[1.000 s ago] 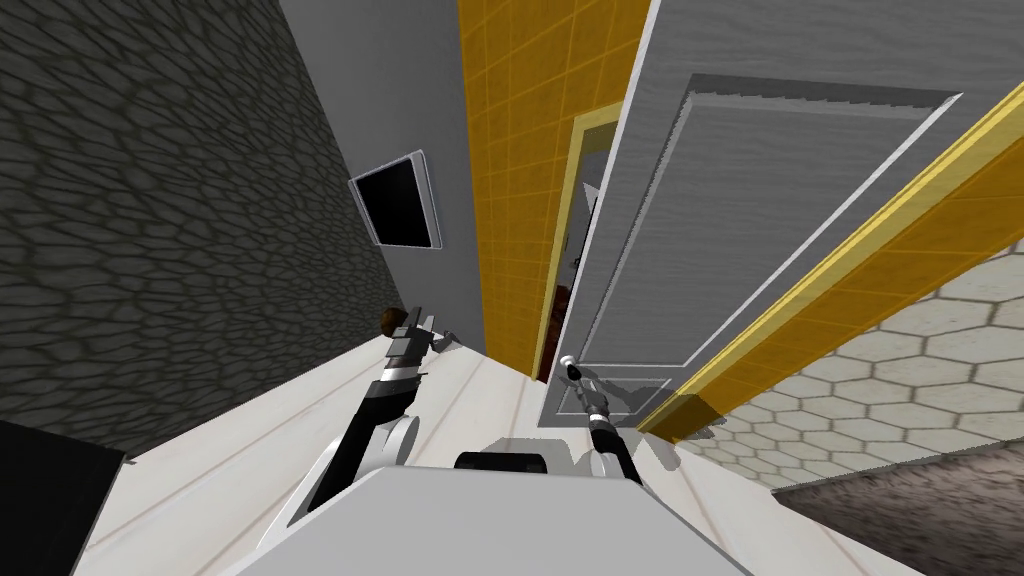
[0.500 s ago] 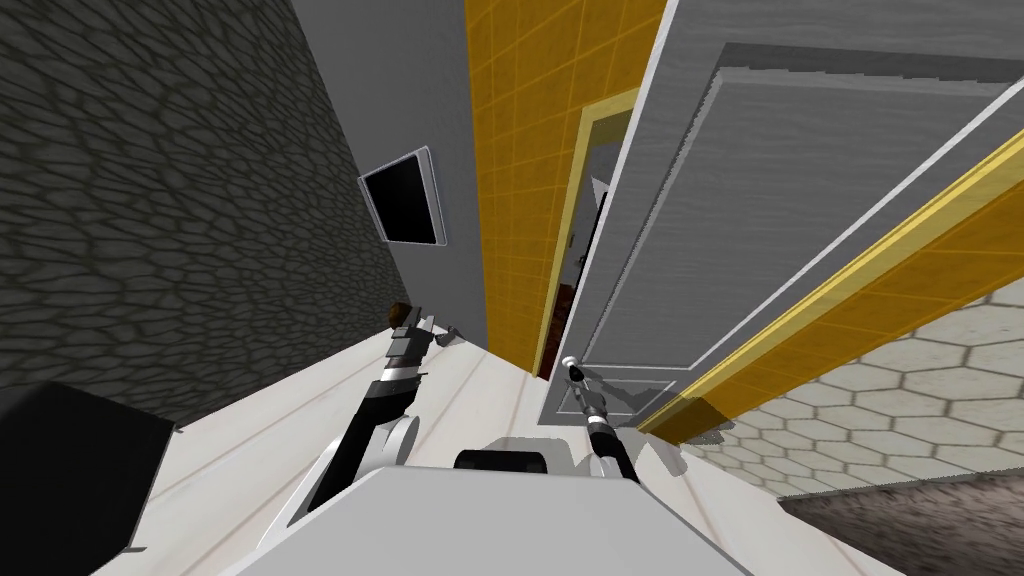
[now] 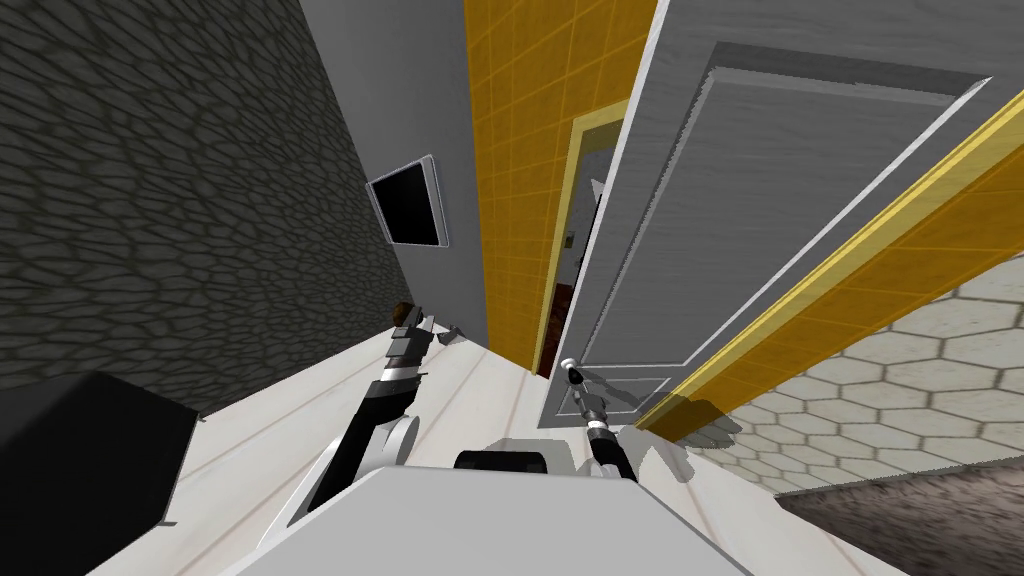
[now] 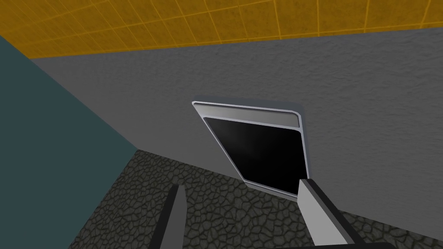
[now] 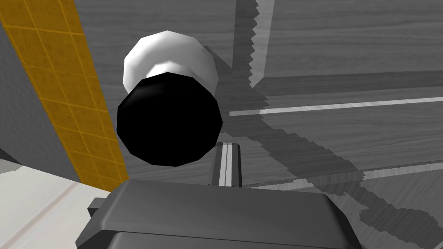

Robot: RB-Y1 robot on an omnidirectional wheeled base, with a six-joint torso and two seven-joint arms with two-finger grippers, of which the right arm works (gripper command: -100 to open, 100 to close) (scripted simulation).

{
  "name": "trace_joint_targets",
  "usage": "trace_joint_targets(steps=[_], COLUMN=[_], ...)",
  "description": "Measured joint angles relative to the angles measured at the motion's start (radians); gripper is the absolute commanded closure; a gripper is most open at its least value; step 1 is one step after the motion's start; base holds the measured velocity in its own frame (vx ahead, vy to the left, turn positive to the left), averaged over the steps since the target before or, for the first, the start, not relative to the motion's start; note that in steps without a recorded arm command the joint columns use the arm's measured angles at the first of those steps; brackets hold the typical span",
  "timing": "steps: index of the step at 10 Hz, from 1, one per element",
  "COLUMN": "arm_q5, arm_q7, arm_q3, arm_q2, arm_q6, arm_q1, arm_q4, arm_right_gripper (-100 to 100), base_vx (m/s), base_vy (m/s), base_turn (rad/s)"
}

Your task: Pull the door open

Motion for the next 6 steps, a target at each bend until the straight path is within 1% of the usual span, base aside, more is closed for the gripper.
trace_joint_targets(steps=[1, 2, 3, 4, 5, 6], arm_q5=[0.007, 0.004, 0.004, 0.01, 0.008, 0.001], arm_q7=[-0.018, -0.012, -0.005, -0.019, -0.024, -0.03], arm_q3=[0.013, 0.011, 0.012, 0.022, 0.02, 0.014], arm_q2=[-0.002, -0.003, -0.009, -0.007, -0.01, -0.022], arm_q6=[-0.025, -0.018, -0.011, -0.032, -0.034, -0.018], arm_q1=[-0.017, -0.003, 0.017, 0.002, 0.004, 0.001], arm_q4=[0.032, 0.001, -0.03, 0.006, 0.018, 0.026], arm_right_gripper=[-100, -100, -100, -100, -100, -100], base_vx=[-0.07, -0.055, -0.04, -0.009, 0.006, 0.018], base_vy=[-0.03, -0.014, -0.021, -0.033, -0.008, 0.044], base_turn=[0.035, 0.039, 0.01, -0.028, -0.054, -0.043])
